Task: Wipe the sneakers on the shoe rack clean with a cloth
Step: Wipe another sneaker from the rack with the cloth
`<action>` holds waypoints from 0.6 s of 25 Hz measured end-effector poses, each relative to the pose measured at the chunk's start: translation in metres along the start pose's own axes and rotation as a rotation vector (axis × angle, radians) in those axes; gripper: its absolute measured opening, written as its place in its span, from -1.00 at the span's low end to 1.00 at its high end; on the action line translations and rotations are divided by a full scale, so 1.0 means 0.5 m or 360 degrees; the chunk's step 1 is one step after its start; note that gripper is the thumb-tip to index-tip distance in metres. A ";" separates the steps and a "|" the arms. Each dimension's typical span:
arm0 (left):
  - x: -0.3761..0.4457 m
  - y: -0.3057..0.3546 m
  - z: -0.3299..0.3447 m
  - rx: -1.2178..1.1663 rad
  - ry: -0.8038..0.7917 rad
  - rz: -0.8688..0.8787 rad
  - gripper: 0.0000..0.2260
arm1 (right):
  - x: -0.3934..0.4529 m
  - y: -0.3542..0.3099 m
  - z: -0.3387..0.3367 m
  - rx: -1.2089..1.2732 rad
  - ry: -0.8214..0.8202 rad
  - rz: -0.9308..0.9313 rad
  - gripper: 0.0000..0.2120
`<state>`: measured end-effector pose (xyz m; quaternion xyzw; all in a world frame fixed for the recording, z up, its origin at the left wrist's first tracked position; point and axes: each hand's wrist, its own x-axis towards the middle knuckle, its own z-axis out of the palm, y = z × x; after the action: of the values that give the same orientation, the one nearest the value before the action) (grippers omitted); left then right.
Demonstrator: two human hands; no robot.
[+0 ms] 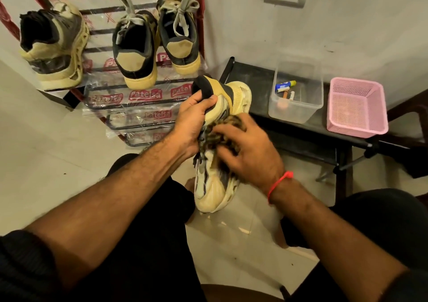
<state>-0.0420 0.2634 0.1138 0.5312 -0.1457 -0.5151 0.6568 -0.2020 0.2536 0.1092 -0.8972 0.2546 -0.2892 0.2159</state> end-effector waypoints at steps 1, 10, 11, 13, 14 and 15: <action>-0.001 -0.001 0.002 -0.0024 -0.0002 -0.0024 -0.74 | 0.023 0.016 -0.010 -0.0027 0.0100 0.0115 -0.69; 0.011 -0.003 0.005 0.0187 0.0324 0.0110 -0.79 | -0.001 -0.002 0.016 -0.0040 -0.0103 -0.0160 -0.67; 0.012 0.000 0.008 0.0137 0.0322 0.0105 -0.80 | 0.021 0.011 0.008 -0.0012 0.0029 -0.0037 -0.67; 0.011 -0.001 0.013 0.0096 0.0319 0.0098 -0.80 | 0.034 0.028 -0.004 0.0049 0.0168 0.0116 -0.69; 0.011 -0.002 0.011 0.0099 0.0320 0.0089 -0.80 | 0.022 0.028 -0.004 0.0068 0.0148 0.0080 -0.69; 0.010 -0.001 0.007 0.0094 0.0330 0.0078 -0.79 | 0.003 0.022 0.003 0.0073 0.0062 -0.0010 -0.70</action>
<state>-0.0428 0.2574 0.1129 0.5970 -0.1049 -0.4365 0.6648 -0.2035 0.2447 0.1031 -0.8869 0.2492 -0.3132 0.2305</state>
